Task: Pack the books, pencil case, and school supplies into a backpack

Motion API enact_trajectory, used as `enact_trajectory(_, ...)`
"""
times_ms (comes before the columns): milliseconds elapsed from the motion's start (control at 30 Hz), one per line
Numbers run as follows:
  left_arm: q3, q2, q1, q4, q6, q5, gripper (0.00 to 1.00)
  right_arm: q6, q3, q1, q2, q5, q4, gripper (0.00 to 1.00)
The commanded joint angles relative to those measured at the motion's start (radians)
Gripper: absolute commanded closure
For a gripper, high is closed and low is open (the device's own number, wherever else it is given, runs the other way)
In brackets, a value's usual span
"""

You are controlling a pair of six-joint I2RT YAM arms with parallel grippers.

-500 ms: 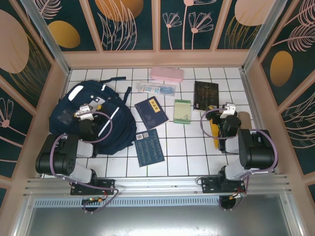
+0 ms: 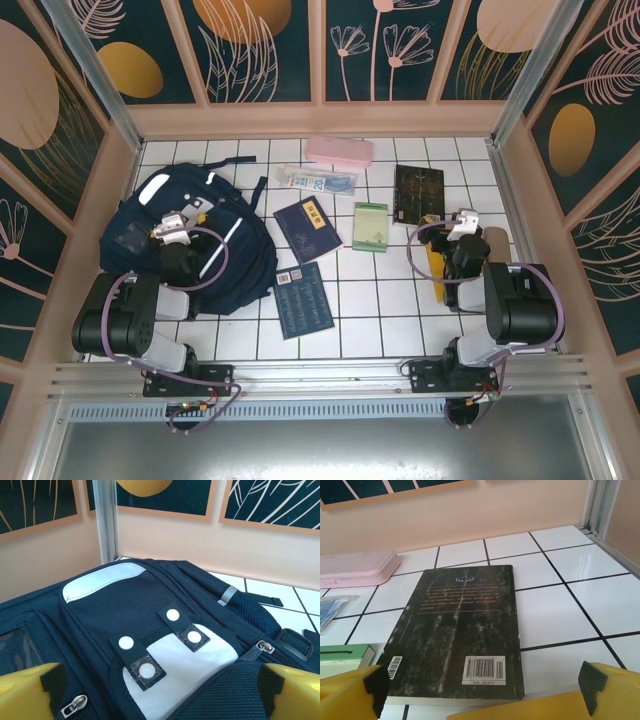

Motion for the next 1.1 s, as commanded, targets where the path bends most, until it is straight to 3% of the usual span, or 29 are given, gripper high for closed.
enact_trajectory(0,0.020,0.010,0.007,0.038,0.015,-0.016,0.01,-0.013,0.020,-0.008,0.008,-0.019,0.049,0.01)
enact_trajectory(467,0.025,-0.002,0.007,0.029,0.017,-0.011,0.01,-0.011,0.020,-0.010,0.009,-0.022,0.048,0.01)
enact_trajectory(567,0.104,-0.100,0.007,-0.189,0.019,-0.013,0.01,-0.004,0.030,-0.008,-0.013,0.002,0.013,0.01)
enact_trajectory(667,0.222,-0.188,0.007,-0.467,-0.026,-0.067,0.01,0.018,0.085,-0.008,-0.100,0.039,-0.160,0.01)
enact_trajectory(833,0.486,-0.277,0.007,-0.983,-0.277,-0.125,0.01,0.114,0.187,-0.009,-0.256,0.146,-0.429,0.01)
enact_trajectory(933,0.621,-0.272,0.008,-1.198,-0.323,-0.042,0.01,0.255,0.270,-0.018,-0.334,0.150,-0.590,0.01)
enact_trajectory(1067,0.705,-0.245,0.007,-1.312,-0.397,0.073,0.02,0.471,0.328,-0.037,-0.385,0.145,-0.685,0.01)
